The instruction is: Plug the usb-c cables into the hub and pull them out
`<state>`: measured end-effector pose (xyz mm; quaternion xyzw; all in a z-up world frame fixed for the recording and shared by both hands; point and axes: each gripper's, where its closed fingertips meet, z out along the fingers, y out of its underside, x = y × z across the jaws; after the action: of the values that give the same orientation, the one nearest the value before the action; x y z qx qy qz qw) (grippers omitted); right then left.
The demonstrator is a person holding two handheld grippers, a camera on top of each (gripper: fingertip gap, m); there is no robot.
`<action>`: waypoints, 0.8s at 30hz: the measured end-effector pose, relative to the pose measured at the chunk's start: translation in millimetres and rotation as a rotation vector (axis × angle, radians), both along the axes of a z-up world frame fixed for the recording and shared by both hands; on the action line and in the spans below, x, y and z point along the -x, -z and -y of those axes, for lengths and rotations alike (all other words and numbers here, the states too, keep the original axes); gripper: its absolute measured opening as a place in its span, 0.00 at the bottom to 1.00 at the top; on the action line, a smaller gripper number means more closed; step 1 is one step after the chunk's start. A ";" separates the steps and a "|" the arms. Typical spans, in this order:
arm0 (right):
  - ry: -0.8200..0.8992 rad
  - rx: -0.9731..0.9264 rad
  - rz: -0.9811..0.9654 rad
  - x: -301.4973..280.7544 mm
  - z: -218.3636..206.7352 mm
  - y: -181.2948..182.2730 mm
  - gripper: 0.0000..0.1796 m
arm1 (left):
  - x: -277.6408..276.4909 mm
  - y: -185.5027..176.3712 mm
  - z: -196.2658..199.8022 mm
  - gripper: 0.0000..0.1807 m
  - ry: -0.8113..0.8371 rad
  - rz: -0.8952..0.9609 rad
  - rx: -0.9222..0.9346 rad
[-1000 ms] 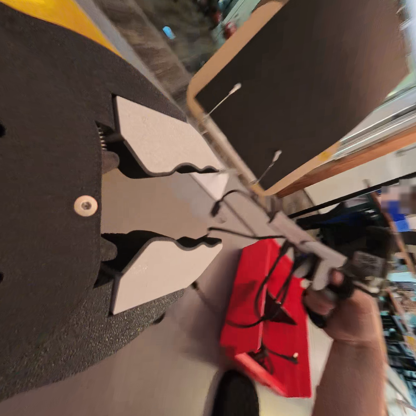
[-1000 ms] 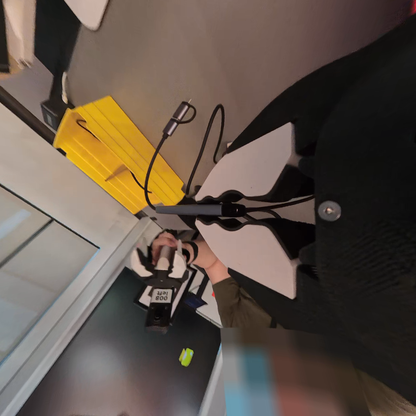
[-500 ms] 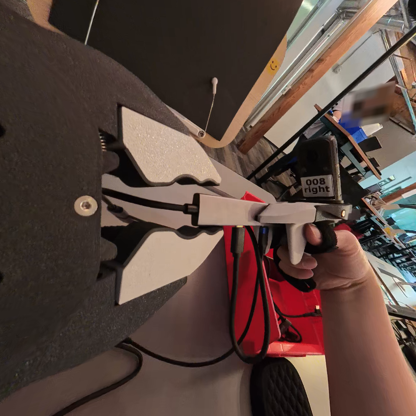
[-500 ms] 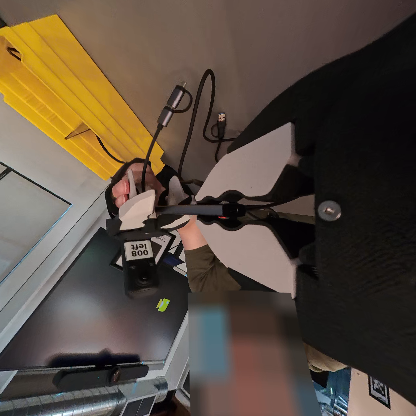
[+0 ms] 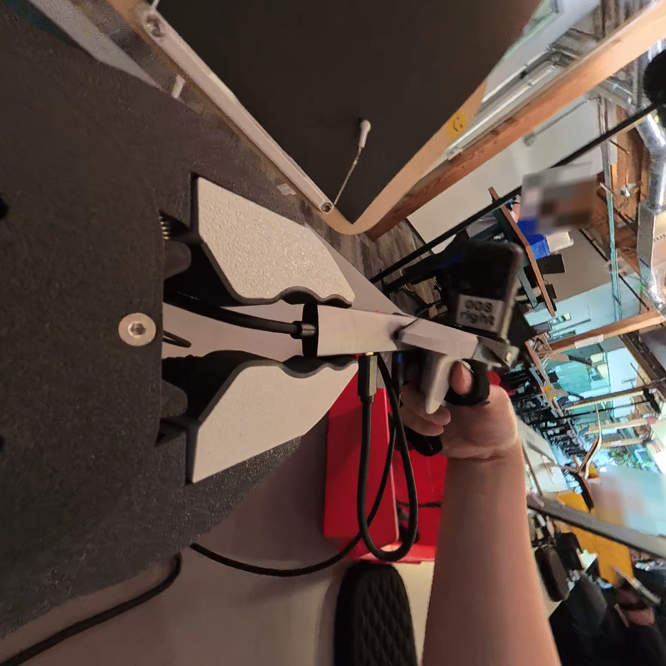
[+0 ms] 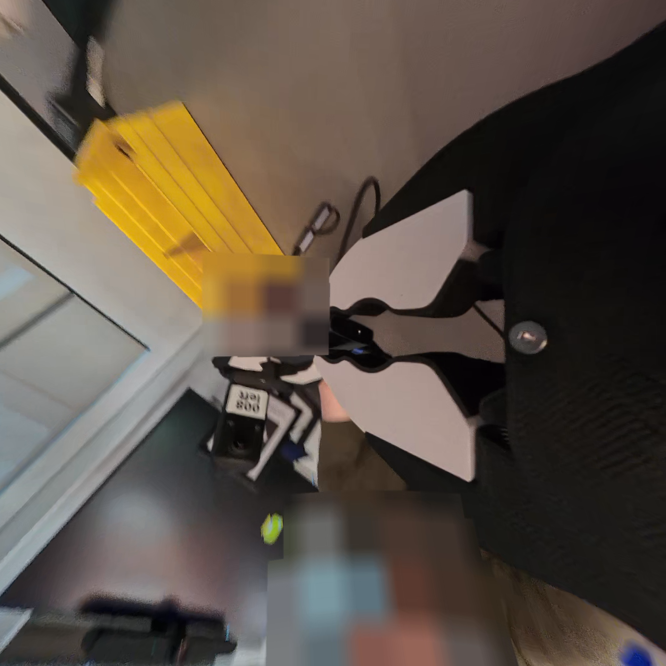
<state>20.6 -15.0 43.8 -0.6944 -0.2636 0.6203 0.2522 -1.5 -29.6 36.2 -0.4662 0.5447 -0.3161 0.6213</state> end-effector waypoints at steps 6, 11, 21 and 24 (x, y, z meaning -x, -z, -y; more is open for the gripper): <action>0.735 -0.737 0.275 -75.2 -35.0 -70.4 0.10 | 15.7 -4.6 -31.8 0.14 -0.176 0.007 0.073; 0.982 -1.136 0.132 -35.5 35.7 -116.1 0.10 | 36.8 -12.6 -59.7 0.13 -0.391 0.053 0.156; 0.816 -1.066 0.351 85.1 8.8 -13.2 0.02 | 55.7 -16.4 -77.4 0.13 -0.444 0.227 0.411; 0.858 -0.950 0.420 70.3 -16.0 17.5 0.04 | 56.4 -22.4 -74.7 0.13 -0.377 0.280 0.475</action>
<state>-49.7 1.0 26.2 -0.6571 -0.2521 0.1337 0.6977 -57.9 45.0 58.6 -0.6428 0.2693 -0.3748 0.6114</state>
